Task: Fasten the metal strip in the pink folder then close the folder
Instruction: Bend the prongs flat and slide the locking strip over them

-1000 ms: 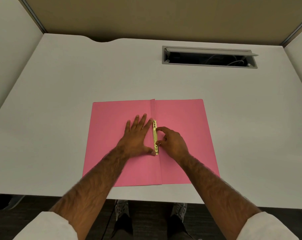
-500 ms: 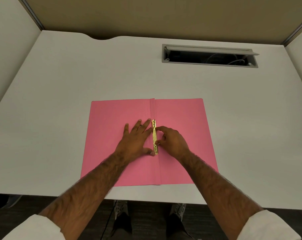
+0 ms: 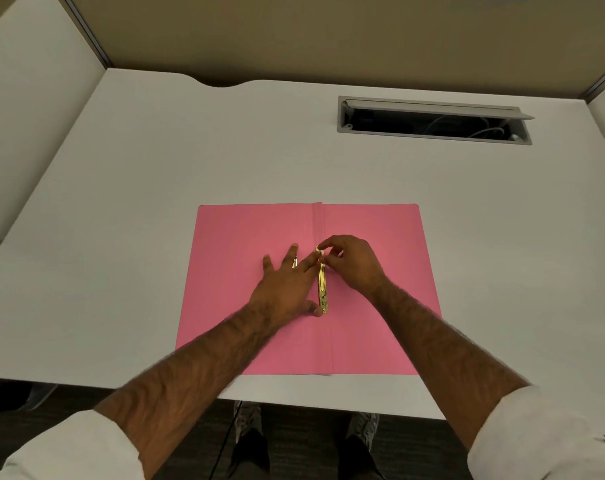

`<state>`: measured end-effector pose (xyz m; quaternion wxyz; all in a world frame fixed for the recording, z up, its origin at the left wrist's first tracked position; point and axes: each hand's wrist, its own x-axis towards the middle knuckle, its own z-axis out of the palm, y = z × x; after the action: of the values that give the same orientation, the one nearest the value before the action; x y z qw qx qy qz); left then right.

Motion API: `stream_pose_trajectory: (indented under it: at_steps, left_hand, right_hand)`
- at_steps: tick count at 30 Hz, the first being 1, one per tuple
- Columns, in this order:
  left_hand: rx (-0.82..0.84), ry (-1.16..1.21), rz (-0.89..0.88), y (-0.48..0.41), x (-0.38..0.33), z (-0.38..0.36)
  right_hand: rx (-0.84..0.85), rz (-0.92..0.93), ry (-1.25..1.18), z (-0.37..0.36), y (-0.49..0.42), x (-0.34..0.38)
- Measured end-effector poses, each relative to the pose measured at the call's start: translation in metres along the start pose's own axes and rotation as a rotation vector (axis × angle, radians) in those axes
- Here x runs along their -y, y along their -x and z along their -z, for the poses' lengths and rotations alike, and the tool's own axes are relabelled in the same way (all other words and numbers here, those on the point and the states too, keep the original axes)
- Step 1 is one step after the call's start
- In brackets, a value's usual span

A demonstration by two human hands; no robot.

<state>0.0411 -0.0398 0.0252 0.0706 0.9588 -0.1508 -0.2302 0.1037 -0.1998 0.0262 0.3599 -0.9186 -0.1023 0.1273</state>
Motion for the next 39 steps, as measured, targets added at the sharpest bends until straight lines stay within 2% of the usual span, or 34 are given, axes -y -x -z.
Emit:
stream_pose_trajectory:
  at_steps: [4, 9, 15, 32, 39]
  left_hand:
    - [0.017, 0.008, 0.009, 0.0, -0.001, 0.001]
    - [0.023, -0.01, 0.01, 0.0, -0.004, 0.003]
    - [0.021, -0.082, 0.001, -0.003, -0.007, 0.006]
    - [0.021, -0.187, -0.026, -0.009, -0.01, 0.006]
    - [0.021, -0.143, -0.023, -0.009, -0.008, 0.0]
  right_hand:
    - [-0.004, -0.006, -0.043, 0.0, -0.012, 0.003]
    - [-0.034, -0.109, -0.101, 0.005, -0.022, -0.003]
    - [-0.019, -0.133, -0.055, 0.004, -0.031, -0.003]
    - [0.133, 0.076, 0.098, 0.01, -0.042, -0.001]
    - [0.167, 0.026, 0.14, 0.006, -0.053, 0.0]
